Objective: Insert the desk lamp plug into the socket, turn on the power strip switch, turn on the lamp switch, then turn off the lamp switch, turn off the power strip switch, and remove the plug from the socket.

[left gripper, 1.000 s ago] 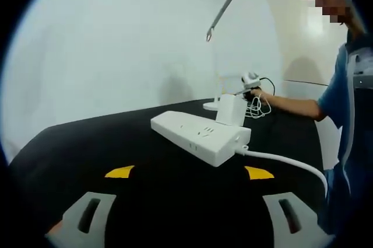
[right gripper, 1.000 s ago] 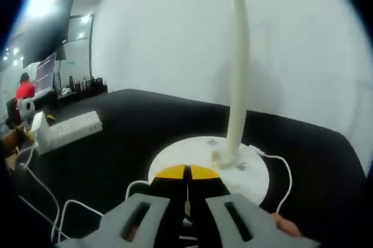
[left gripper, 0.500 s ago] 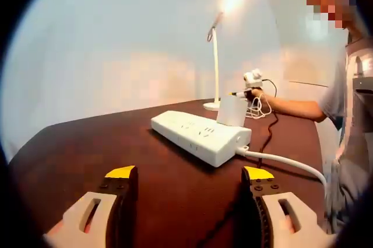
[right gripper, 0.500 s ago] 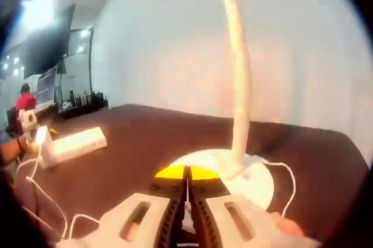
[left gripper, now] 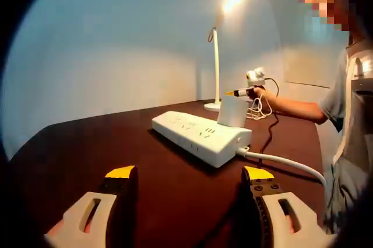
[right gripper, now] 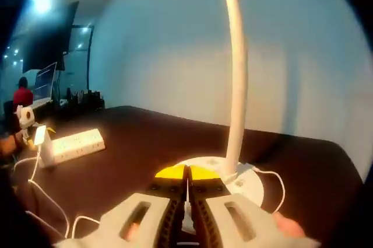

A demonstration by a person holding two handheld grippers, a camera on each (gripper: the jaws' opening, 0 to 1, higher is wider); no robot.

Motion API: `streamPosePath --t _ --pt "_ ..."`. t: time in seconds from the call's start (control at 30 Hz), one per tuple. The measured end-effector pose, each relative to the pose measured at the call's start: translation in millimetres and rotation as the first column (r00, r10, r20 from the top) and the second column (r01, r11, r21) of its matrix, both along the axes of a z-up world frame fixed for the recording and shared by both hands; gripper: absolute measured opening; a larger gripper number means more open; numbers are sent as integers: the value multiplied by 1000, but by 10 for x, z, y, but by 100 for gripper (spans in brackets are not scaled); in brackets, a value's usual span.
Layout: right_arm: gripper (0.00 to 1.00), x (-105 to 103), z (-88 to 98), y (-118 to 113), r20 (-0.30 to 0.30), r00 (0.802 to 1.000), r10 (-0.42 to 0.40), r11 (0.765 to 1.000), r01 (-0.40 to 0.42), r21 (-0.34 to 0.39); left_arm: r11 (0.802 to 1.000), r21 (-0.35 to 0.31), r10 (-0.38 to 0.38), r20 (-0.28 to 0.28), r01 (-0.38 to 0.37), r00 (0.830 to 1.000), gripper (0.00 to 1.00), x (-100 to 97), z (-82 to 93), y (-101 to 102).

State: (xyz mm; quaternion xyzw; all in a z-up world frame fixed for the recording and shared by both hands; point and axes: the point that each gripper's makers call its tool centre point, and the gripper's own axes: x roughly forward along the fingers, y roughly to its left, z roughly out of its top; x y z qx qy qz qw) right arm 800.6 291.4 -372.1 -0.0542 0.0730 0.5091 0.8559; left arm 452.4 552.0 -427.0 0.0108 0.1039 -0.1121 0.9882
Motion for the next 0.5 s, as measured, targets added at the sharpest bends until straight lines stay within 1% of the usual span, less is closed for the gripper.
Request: streamPosePath --t 0.03,0.1,0.23,0.37,0.5 --pt "3 -24 86 -20 22 1000 -6 1000 5 21 1000 0 0 0 0 1000 70 0 0 -2" --pt "3 -37 187 -52 44 999 -13 999 11 42 1000 0 -2 0 2 1000 70 -2 0 -12" --pt "3 -64 336 -101 82 996 -32 997 26 73 1000 -1 -2 1 2 1000 70 -2 3 -12" --pt "3 -50 407 -139 97 994 -43 995 34 89 1000 -3 -2 5 2 1000 70 -1 10 0" --pt "3 -53 435 -164 101 994 -51 995 41 96 1000 -7 -2 10 2 1000 70 -1 22 -3"
